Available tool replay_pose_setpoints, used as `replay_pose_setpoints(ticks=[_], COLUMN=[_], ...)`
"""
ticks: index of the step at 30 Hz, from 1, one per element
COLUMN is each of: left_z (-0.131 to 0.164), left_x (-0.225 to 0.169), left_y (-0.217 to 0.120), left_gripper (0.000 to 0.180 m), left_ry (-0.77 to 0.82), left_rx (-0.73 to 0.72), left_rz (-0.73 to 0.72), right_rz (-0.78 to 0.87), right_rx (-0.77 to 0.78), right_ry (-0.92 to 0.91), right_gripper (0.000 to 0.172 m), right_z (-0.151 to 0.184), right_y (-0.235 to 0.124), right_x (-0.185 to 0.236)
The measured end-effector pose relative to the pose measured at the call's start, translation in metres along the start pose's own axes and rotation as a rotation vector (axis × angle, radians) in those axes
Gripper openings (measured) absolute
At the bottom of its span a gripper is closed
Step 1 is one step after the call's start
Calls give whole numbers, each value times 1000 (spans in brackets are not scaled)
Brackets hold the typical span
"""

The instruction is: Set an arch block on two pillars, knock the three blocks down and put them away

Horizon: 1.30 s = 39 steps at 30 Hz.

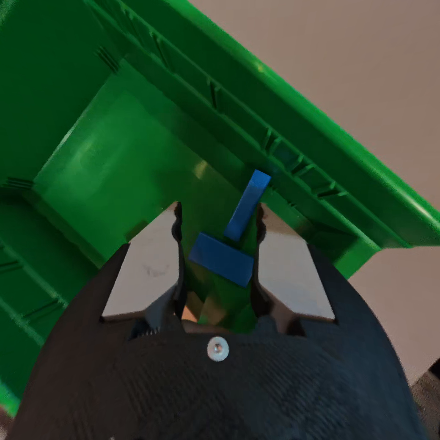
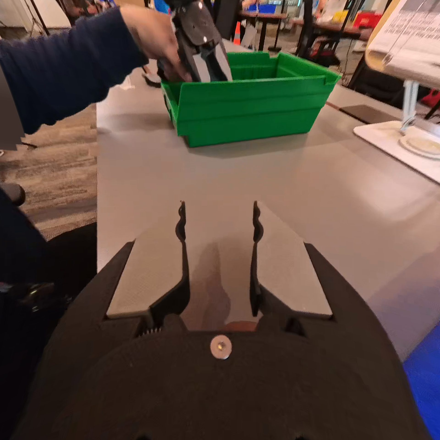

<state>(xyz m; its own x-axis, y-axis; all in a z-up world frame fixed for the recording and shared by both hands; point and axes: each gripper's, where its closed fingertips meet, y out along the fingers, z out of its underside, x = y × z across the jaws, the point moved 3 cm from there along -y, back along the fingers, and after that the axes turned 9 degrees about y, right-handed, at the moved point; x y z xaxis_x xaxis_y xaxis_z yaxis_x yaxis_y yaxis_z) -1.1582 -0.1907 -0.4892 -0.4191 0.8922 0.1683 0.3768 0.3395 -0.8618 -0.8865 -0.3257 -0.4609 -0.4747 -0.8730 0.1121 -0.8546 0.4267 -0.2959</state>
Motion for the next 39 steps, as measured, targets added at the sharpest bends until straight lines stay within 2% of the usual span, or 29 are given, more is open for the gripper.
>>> replay_pose_setpoints(ticks=[4,8,12,15,18,22,24,25,26,28,30,34,39], left_z=[5,-2,-3,-13,-31,-67,-86,-95,-102,-107,-116,-142,-149], left_x=[-7,-6,8,18,12,-46,-85,-101,-109,-115,-130,-151,-147], left_y=[20,24,20,-7,-54,-110,-123,-126,-124,-112,-99,-72,-28], left_gripper=[64,14,15,15,14,14,13,13,13,14,14,13,14], left_ry=[53,27,-44,-168,-259,-239,-207,-202,-208,-247,-207,-66,-74], left_rx=[54,22,-2,-185,-478,-904,-1061,-1126,-1164,-1133,-1096,-1001,-905], left_rz=[66,73,-65,-193,-302,-175,-26,-18,-103,-417,-596,-751,-705], right_rz=[-33,-63,-52,-45,-40,-90,-154,-182,-200,-179,-144,-115,-149], right_rx=[26,7,-7,-20,-55,-86,-94,-89,-81,-93,-144,-206,-229], right_ry=[1,49,63,95,137,136,142,163,187,217,251,325,370], right_gripper=[55,52,49,49,50,53,54,54,55,55,55,57,59], right_z=[4,1,0,2,2,-5,-13,-18,-23,-34,-48,-65,-70], right_y=[4,2,-1,-5,-13,-15,-11,-8,-5,1,4,14,35], right_x=[2,3,1,-1,0,11,24,30,36,38,34,18,-2])
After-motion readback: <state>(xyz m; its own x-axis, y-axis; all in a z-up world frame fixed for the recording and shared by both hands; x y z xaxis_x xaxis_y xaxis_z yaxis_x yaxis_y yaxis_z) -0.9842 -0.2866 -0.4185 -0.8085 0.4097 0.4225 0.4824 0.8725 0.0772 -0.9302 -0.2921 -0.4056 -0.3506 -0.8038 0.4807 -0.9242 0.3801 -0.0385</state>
